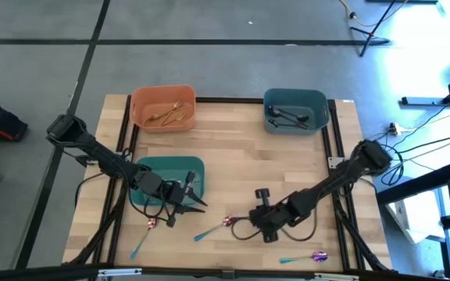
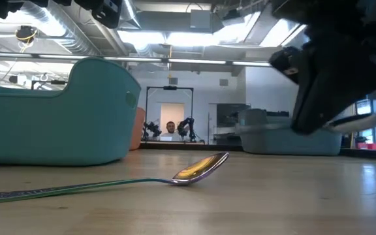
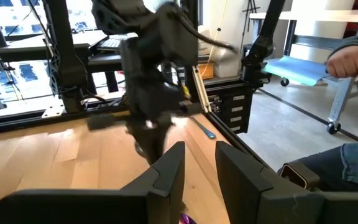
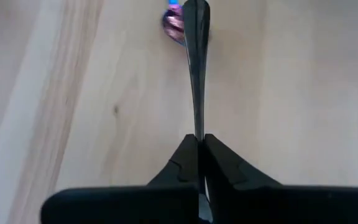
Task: Sort silverware by color (type)
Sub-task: Put the black spoon into the top blue bin
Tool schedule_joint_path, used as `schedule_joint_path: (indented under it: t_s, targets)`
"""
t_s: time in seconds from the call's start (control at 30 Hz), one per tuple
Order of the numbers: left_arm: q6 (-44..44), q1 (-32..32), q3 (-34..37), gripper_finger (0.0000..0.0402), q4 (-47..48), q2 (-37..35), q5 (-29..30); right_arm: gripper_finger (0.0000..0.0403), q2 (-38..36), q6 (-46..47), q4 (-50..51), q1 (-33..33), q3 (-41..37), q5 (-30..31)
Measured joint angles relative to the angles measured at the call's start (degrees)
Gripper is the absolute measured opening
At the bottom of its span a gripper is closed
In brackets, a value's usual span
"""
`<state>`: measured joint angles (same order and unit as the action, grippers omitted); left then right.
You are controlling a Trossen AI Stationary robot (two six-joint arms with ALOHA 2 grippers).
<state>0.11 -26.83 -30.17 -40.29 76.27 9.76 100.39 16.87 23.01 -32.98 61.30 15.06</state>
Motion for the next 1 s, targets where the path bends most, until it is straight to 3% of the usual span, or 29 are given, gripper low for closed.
schedule_joint_path:
  t_s: [0.2,0.3,0.5,0.73,1.0]
  targets:
    - [0.0,0.0,0.0,0.0085,0.0,0.0,0.5,0.0001,-11.9,2.8,0.0,0.0,-9.5,3.9]
    - [0.0,0.0,0.0,0.0085,0.0,0.0,2.3,0.0002,-19.7,3.5,0.2,0.5,-13.9,8.8]
    - [0.0,0.3,0.0,0.0085,-0.4,0.0,4.5,0.0002,-35.1,3.7,4.5,5.9,-20.1,16.0]
    - [0.1,2.0,0.0,0.0085,-0.6,0.0,6.1,0.0002,-47.1,-2.5,9.7,19.1,-22.2,19.0]
    - [0.1,5.8,0.0,0.0085,-1.9,0.0,6.1,0.0003,-50.9,-16.8,9.6,41.4,-22.3,16.8]
